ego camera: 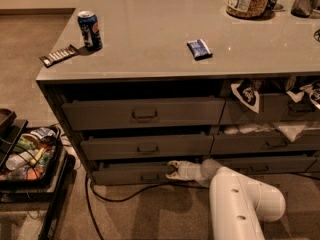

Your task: Open bottom drawer

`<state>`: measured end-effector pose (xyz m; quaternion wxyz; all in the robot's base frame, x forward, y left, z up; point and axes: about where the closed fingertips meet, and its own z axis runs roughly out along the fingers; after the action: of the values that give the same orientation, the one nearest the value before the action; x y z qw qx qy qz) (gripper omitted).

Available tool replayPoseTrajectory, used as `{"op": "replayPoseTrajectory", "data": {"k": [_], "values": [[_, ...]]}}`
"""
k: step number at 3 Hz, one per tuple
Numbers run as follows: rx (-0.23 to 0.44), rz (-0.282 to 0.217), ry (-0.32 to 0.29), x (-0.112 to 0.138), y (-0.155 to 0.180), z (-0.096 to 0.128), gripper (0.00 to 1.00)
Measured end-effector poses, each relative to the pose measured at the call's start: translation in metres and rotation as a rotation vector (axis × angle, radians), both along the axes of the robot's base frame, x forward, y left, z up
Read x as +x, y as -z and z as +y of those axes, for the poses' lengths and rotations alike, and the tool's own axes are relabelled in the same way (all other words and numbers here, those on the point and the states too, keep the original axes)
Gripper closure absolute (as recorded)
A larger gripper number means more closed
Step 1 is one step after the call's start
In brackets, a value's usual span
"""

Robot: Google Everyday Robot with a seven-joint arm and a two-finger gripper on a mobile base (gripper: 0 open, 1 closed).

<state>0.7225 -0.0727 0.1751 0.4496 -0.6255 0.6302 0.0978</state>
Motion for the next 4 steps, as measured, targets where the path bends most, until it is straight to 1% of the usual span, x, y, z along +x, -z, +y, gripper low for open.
{"op": "replayPoseTrajectory", "data": {"k": [1,2,3,4], "values": [[0.0,-0.001,0.0,0.0,-0.003,0.0,0.59],[0.029,-0.025,0.018,-0.023,-0.007,0.0,0.56],[0.064,-0.064,0.047,-0.06,-0.016,-0.001,0.54],[0.086,-0.085,0.068,-0.087,-0.021,-0.002,0.53]]}}
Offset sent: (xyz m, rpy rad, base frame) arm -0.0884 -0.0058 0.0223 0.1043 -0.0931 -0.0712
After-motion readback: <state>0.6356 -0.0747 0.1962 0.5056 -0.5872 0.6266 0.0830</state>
